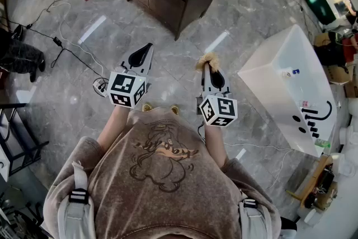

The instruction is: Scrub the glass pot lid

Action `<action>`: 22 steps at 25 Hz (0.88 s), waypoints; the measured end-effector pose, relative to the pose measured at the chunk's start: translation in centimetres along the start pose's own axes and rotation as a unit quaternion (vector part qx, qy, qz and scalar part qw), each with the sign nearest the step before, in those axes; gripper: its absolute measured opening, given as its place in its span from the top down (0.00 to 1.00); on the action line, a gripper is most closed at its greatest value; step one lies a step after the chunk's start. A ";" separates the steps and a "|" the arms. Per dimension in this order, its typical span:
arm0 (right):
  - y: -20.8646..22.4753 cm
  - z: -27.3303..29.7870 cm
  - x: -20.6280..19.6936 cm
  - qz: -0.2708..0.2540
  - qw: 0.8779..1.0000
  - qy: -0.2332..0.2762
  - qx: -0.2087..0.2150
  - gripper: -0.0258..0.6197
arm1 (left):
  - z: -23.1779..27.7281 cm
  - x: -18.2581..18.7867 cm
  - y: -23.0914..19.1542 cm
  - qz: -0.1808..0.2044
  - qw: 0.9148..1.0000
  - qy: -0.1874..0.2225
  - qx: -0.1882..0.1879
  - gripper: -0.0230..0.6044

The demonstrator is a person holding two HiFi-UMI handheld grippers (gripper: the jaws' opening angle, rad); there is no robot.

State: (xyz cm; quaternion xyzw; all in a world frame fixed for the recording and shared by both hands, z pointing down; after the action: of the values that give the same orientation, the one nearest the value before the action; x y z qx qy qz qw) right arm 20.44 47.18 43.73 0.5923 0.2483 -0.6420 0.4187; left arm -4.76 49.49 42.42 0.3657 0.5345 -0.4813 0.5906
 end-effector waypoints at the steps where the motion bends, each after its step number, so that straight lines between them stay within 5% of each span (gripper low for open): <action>1: -0.1 0.1 -0.1 -0.001 1.000 -0.001 0.001 0.89 | 0.0 -0.1 -0.1 0.000 1.000 0.000 0.000 0.94; 8: -0.7 0.0 0.0 0.008 1.000 0.006 0.020 0.89 | -0.3 0.0 -0.4 0.000 1.000 -0.009 -0.003 0.94; 22: -4.2 -0.8 -2.0 -0.003 1.000 -0.003 -0.008 0.89 | -2.1 -1.7 -2.8 0.005 0.999 -0.018 -0.041 0.94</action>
State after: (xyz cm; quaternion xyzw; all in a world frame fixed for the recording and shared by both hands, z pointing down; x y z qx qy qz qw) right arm 17.25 50.56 44.79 0.5865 0.2543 -0.6427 0.4223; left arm -7.91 51.00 44.02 0.3349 0.5411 -0.4622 0.6176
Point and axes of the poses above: the fingertips, and each gripper's own axes: z forward along the fingers, y to its right, x out of its top, the point moved 7 cm from there along -z, backward along the fingers, and after that the axes turned 2 degrees about z, right-handed, at the moved point
